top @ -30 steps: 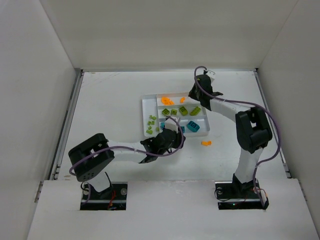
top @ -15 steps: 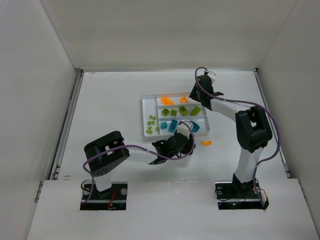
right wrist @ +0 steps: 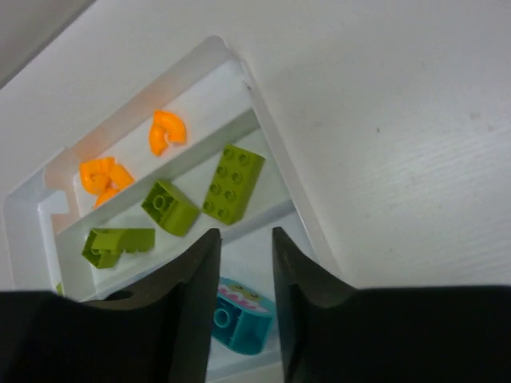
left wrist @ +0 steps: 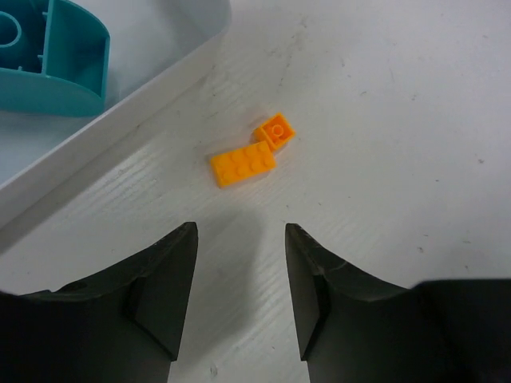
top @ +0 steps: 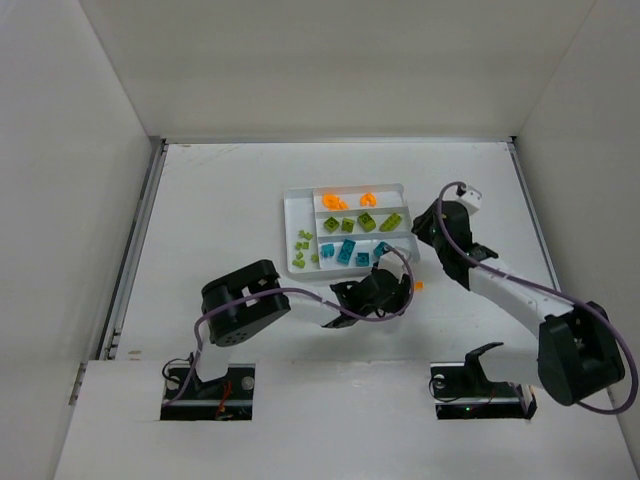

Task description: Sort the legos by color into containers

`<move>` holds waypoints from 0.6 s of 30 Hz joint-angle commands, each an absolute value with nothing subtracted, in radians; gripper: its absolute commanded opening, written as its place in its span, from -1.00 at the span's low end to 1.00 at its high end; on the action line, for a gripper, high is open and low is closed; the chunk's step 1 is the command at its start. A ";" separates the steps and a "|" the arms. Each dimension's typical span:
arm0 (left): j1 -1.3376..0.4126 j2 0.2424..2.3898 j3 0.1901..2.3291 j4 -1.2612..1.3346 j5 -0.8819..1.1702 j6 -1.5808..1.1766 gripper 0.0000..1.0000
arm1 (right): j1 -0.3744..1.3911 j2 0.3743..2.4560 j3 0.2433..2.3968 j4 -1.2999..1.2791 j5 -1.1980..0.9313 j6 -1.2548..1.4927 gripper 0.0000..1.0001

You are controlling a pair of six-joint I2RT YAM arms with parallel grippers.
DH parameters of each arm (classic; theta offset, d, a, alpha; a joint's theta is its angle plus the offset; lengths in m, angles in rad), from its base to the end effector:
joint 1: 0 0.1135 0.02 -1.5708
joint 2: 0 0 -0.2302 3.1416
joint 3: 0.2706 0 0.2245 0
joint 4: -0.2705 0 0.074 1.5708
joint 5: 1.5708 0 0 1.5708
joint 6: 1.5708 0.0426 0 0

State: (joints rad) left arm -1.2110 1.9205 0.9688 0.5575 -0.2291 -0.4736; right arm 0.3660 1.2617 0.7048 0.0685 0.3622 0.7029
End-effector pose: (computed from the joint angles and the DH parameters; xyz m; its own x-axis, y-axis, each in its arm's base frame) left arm 0.1428 -0.3522 0.1441 -0.5024 0.0739 -0.8615 0.6838 0.6437 -0.3435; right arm 0.2537 0.0811 0.2160 -0.3617 0.5088 -0.7813 0.2508 0.8602 0.4441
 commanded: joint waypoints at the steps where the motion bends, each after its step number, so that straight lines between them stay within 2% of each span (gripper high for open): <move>1: -1.213 1.948 1.035 0.520 -0.256 -0.453 -0.07 | 0.361 1.195 0.602 0.107 0.393 0.767 -0.17; 4: -1.222 1.974 1.060 0.512 -0.276 -0.448 0.01 | 0.363 1.129 0.540 0.107 0.393 0.784 0.01; 11: -1.237 2.040 1.135 0.485 -0.339 -0.440 0.02 | 0.349 1.039 0.462 0.097 0.385 0.802 0.03; 18: -1.237 2.092 1.183 0.443 -0.422 -0.428 -0.12 | 0.349 0.968 0.408 0.083 0.379 0.830 0.05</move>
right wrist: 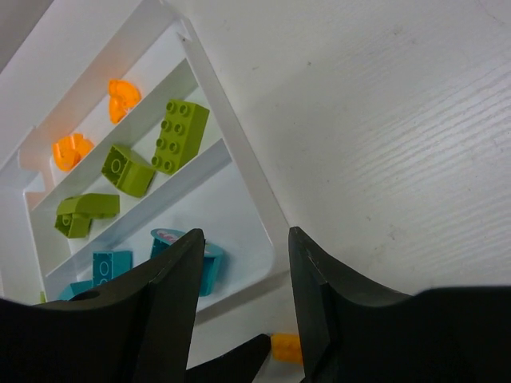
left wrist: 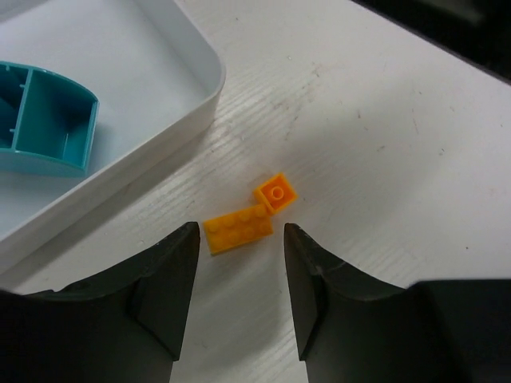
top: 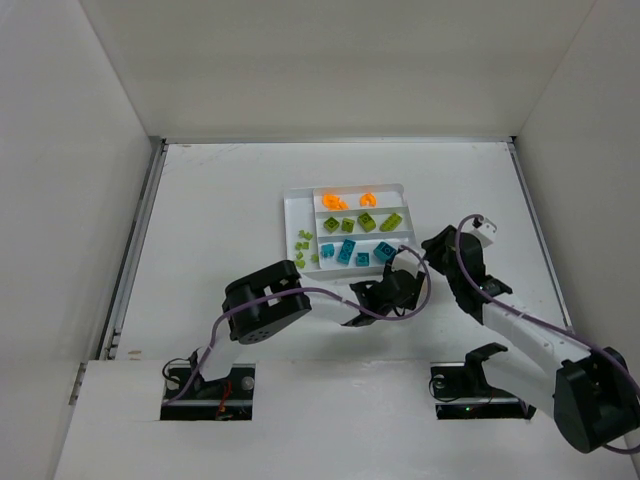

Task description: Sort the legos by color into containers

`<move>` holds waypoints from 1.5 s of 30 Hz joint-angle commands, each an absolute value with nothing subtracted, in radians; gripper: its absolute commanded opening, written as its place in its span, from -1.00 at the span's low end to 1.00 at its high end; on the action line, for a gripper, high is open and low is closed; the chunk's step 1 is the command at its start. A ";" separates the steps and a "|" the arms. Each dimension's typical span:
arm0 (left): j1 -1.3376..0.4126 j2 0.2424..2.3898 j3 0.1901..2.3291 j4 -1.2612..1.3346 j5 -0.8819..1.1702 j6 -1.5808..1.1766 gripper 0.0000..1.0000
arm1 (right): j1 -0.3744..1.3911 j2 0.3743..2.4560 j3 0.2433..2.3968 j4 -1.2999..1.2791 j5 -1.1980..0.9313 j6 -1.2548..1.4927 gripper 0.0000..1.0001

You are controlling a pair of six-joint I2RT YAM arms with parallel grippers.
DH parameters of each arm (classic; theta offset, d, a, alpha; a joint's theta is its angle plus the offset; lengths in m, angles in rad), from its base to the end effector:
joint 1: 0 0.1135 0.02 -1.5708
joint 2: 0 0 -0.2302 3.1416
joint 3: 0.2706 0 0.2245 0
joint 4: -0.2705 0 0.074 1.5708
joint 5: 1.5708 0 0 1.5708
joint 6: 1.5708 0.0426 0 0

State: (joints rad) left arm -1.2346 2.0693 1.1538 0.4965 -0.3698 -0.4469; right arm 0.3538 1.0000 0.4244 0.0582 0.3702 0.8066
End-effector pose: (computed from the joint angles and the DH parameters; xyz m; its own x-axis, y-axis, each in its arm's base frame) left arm 0.1509 -0.3851 0.1345 -0.4543 0.0786 -0.8874 0.6375 0.7244 -0.2622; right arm 0.2010 0.0578 0.1836 -0.3412 0.5914 -0.7306 0.3155 0.8042 0.5037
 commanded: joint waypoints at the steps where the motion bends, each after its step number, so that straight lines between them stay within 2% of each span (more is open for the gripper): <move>1: -1.237 2.100 1.186 0.443 -0.426 -0.425 -0.14 | 0.349 0.959 0.400 0.081 0.377 0.833 0.05; 6: -1.242 2.125 1.206 0.414 -0.471 -0.414 -0.24 | 0.347 0.907 0.371 0.058 0.371 0.841 0.06; 11: -1.249 2.115 1.183 0.414 -0.495 -0.396 -0.49 | 0.343 0.888 0.354 0.011 0.376 0.853 0.15; 15: -1.256 2.057 1.118 0.428 -0.503 -0.397 -0.62 | 0.350 0.897 0.367 -0.054 0.402 0.856 0.14; 22: -1.262 1.838 0.960 0.499 -0.488 -0.411 -0.63 | 0.442 0.905 0.420 -0.216 0.505 0.864 -0.02; 32: -1.118 1.597 0.838 0.545 -0.427 -0.485 -0.63 | 0.565 1.103 0.511 -0.304 0.486 0.838 -0.02; 39: -0.992 1.542 0.848 0.578 -0.410 -0.512 -0.63 | 0.571 1.164 0.529 -0.318 0.499 0.842 -0.08; 45: -0.900 1.555 0.896 0.584 -0.390 -0.540 -0.63 | 0.571 1.216 0.552 -0.304 0.486 0.830 -0.21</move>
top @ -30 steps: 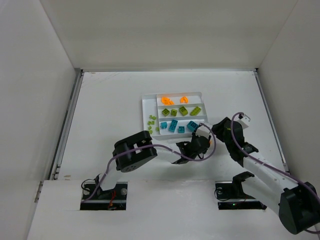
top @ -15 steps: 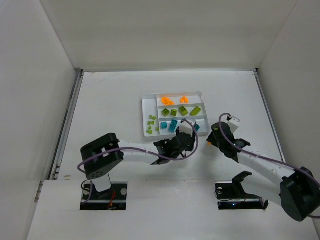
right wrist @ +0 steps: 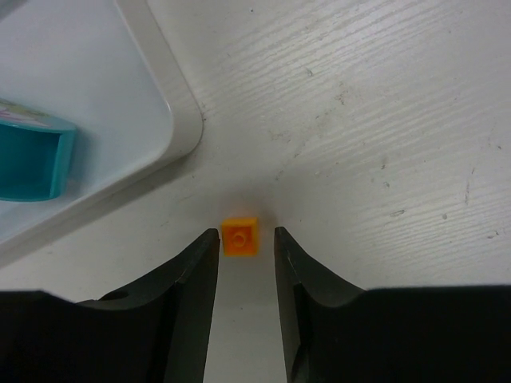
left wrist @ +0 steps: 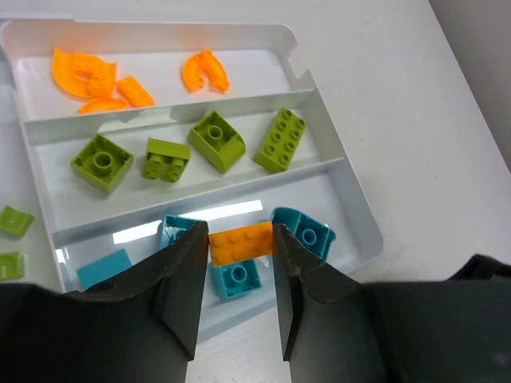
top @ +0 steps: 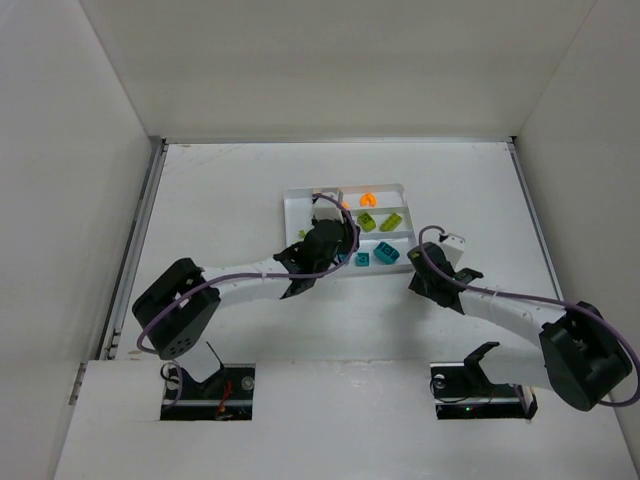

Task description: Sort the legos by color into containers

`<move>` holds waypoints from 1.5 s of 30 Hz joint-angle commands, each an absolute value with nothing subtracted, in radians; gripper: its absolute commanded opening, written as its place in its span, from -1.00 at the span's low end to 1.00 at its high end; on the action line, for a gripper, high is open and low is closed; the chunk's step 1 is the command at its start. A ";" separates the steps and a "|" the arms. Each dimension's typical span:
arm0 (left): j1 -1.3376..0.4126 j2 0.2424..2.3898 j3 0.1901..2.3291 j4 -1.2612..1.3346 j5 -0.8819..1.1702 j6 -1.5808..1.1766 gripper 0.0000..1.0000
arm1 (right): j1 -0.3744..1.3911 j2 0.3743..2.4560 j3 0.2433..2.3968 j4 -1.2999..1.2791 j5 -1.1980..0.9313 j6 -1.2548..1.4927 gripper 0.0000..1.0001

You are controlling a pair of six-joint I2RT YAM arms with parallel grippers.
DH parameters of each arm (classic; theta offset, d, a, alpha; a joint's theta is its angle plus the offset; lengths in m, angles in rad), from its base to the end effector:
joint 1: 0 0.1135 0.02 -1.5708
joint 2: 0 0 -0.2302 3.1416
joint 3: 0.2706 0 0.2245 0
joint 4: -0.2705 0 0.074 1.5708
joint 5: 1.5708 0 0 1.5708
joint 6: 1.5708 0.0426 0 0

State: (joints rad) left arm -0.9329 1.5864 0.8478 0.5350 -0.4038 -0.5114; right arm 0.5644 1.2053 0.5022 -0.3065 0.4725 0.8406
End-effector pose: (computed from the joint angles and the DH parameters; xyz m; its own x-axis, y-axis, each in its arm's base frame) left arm 0.2128 -0.2590 0.2195 -0.3543 -0.2777 -0.8929 0.3855 0.8266 -0.4100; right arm 0.1803 0.0912 0.1396 -0.6795 0.3550 -0.6421 0.3517 0.9256 0.1396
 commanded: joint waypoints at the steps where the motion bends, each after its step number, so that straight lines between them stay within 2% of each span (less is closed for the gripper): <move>1: -0.884 1.568 0.908 0.584 -0.388 -0.545 -0.63 | 0.571 1.218 0.554 -0.304 0.486 0.827 -0.21; 4: -0.838 1.608 0.943 0.584 -0.370 -0.564 -0.63 | 0.571 1.221 0.555 -0.302 0.473 0.809 -0.23; 14: -0.717 1.831 1.132 0.549 -0.319 -0.575 -0.63 | 0.571 1.224 0.560 -0.304 0.457 0.785 -0.48; 20: -0.686 1.884 1.187 0.531 -0.318 -0.569 -0.63 | 0.571 1.218 0.555 -0.301 0.454 0.784 -0.59; 36: -0.774 1.778 1.065 0.560 -0.295 -0.552 -0.62 | 0.568 1.019 0.601 -0.311 0.407 0.764 -0.61; 40: -0.785 1.720 1.010 0.574 -0.299 -0.557 -0.62 | 0.544 1.078 0.699 -0.264 0.364 0.720 -0.61; 45: -0.768 1.626 0.908 0.575 -0.299 -0.545 -0.60 | 0.487 1.276 0.846 -0.134 0.295 0.658 -0.61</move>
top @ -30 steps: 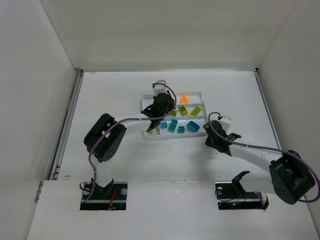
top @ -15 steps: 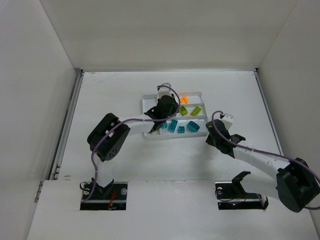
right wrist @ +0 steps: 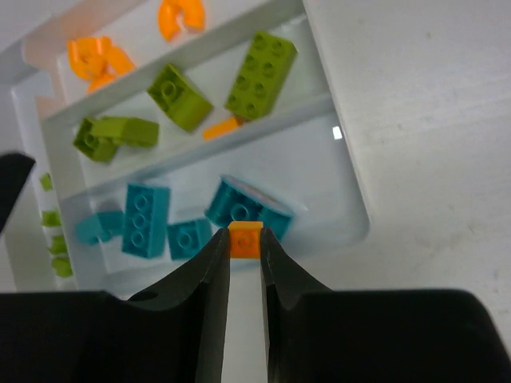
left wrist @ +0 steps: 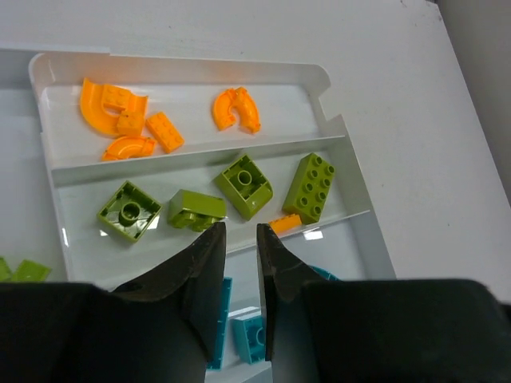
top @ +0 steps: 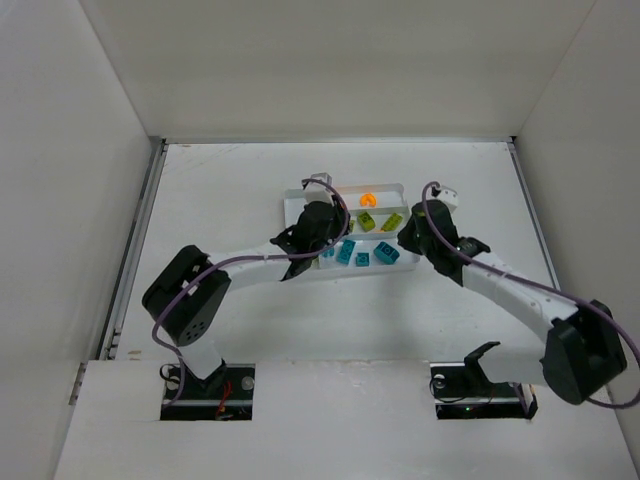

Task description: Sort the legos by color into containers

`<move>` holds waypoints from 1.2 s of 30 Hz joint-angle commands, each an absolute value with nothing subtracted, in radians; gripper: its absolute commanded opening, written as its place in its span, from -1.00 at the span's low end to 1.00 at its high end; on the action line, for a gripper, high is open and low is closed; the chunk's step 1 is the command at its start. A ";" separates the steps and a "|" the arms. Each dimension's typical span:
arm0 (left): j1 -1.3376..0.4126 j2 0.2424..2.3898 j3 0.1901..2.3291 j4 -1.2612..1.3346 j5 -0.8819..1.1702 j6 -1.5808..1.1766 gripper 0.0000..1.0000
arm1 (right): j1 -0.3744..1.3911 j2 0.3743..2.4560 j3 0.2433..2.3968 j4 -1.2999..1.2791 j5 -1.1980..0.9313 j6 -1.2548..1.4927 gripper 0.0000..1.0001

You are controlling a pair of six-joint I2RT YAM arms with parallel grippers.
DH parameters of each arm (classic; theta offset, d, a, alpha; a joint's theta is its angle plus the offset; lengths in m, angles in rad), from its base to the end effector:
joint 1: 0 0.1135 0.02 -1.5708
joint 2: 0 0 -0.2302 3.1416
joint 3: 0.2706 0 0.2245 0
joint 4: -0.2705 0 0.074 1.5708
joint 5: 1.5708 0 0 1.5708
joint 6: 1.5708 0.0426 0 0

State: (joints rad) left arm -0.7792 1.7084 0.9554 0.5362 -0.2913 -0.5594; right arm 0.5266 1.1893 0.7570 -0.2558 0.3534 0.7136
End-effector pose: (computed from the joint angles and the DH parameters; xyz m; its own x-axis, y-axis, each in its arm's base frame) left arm 0.2666 -0.2461 0.2127 -0.3810 -0.3382 -0.8605 0.3202 0.8249 -0.4659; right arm 0.2183 0.1098 0.2186 -0.5724 0.3776 -0.7279 0.1776 0.9237 0.3395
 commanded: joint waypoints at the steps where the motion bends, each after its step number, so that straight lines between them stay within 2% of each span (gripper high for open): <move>1: -0.759 1.611 0.890 0.572 -0.299 -0.542 -0.58 | 0.463 1.339 0.889 -0.105 0.263 0.652 -0.61; 7: -0.746 1.566 0.750 0.587 -0.318 -0.578 -0.39 | 0.377 1.647 1.153 -0.026 0.213 0.614 -0.61; 11: -0.754 1.545 0.683 0.581 -0.319 -0.584 -0.37 | 0.347 1.805 1.311 -0.051 0.206 0.588 -0.60; 19: -0.737 1.436 0.615 0.571 -0.316 -0.571 -0.33 | 0.334 1.959 1.480 -0.089 0.207 0.552 -0.51; 25: -0.708 1.324 0.580 0.561 -0.331 -0.546 -0.29 | 0.334 1.999 1.542 -0.133 0.210 0.540 -0.40; 28: -0.693 1.293 0.557 0.526 -0.360 -0.552 -0.25 | 0.337 1.991 1.517 -0.132 0.215 0.540 -0.18; 31: -0.677 1.273 0.545 0.489 -0.393 -0.560 -0.20 | 0.337 1.956 1.480 -0.129 0.216 0.540 -0.14; 34: -0.665 1.244 0.545 0.453 -0.417 -0.561 -0.11 | 0.337 1.889 1.425 -0.117 0.218 0.537 -0.10; 36: -0.657 1.224 0.548 0.427 -0.445 -0.561 0.02 | 0.337 1.820 1.363 -0.092 0.229 0.535 -0.06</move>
State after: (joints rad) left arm -0.6697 1.2842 0.5476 0.4526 -0.3836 -0.5629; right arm 0.3344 1.9423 1.4147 -0.1268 0.2100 0.5491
